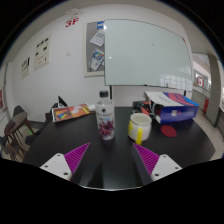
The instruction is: Pour water
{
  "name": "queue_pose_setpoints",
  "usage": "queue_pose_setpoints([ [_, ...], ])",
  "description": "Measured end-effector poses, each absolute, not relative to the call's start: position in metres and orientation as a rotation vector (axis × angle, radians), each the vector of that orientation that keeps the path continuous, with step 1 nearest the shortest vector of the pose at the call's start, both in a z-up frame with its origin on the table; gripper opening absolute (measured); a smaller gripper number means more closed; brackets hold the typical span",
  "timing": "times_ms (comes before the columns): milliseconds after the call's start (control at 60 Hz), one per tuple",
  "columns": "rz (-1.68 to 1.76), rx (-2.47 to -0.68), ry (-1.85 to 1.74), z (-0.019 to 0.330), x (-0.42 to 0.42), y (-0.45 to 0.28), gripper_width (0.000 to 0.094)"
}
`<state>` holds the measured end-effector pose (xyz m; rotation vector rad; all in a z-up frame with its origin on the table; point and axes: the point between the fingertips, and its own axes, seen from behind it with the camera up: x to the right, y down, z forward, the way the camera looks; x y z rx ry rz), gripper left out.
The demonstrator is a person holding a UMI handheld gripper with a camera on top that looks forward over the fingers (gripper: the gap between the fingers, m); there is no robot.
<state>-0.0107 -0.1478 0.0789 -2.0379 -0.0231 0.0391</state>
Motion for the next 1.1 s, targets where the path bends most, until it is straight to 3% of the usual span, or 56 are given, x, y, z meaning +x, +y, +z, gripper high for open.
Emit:
queue_pose_setpoints([
  [333,0.003,-1.956,-0.009,0.061,-0.038,0.015,0.0837],
  [417,-0.004,-1.946,0.004,0.056,-0.035,0.032,0.0762],
  [500,0.005,-1.936,-0.014,0.055,-0.039,0.039,0.0552],
  [667,0.018,-1.924,-0.037,0.056,-0.042,0.040,0.0467],
  [683,0.022,-1.924,-0.041,0.056,-0.043,0.040,0.0422],
  [783,0.048,-1.920,-0.059,0.058,-0.047,0.036,0.0407],
  [900,0.146,-1.886,-0.037,0.087,-0.058,0.031,0.0406],
  [1100,0.801,-1.693,0.372,0.191,-0.073,0.023,0.0404],
])
